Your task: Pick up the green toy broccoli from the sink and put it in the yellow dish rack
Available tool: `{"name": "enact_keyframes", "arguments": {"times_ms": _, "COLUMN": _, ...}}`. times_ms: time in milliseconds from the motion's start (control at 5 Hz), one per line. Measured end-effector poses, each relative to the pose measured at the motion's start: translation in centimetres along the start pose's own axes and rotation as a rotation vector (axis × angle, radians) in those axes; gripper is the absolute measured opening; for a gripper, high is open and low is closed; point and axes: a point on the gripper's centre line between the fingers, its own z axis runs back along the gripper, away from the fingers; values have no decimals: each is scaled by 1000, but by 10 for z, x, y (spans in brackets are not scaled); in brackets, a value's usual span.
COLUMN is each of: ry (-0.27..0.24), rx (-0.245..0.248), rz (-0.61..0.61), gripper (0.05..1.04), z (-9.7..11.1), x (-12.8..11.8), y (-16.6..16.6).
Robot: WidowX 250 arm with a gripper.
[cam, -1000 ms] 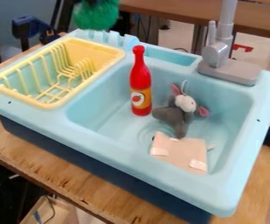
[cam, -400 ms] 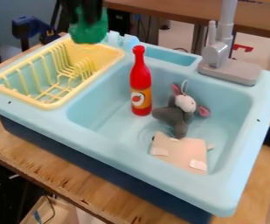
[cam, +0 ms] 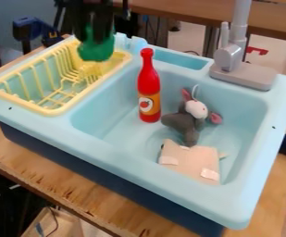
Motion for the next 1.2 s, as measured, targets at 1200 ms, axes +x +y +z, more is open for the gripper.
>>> {"name": "enact_keyframes", "arguments": {"times_ms": 1200, "ry": 56, "rx": -28, "rz": 20, "gripper": 457, "z": -40, "x": 22, "y": 7}}
